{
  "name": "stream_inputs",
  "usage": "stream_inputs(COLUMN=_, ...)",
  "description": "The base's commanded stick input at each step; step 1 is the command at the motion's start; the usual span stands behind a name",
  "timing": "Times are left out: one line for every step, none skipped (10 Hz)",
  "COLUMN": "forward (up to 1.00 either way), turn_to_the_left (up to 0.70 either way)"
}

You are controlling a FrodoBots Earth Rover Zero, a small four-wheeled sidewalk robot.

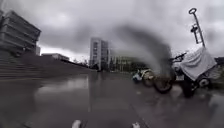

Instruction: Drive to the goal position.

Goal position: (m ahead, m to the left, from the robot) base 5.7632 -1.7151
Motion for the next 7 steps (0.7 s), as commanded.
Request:
stream_inputs(forward=0.7, turn_to_the_left=0.0)
stream_inputs(forward=0.7, turn_to_the_left=0.0)
stream_inputs(forward=0.7, turn_to_the_left=0.0)
stream_inputs(forward=0.7, turn_to_the_left=0.0)
stream_inputs(forward=0.7, turn_to_the_left=0.0)
stream_inputs(forward=0.7, turn_to_the_left=0.0)
stream_inputs(forward=0.7, turn_to_the_left=0.0)
